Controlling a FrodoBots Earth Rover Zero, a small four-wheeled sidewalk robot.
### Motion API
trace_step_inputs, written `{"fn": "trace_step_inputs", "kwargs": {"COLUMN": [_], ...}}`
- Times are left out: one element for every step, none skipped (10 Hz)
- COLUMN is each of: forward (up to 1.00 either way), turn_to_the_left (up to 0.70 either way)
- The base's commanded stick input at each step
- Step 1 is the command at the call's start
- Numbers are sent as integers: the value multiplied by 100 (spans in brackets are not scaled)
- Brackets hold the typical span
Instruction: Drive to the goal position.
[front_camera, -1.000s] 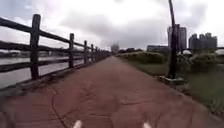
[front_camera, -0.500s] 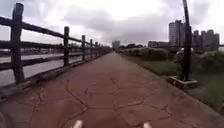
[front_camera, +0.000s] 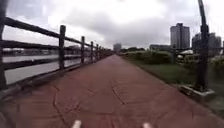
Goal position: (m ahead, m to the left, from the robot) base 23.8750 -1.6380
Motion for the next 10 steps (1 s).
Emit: {"fn": "trace_step_inputs", "kwargs": {"forward": [85,85,85,85,85,85,85,85,85,85], "turn_to_the_left": [8,8,8,8,8,8,8,8,8,8]}}
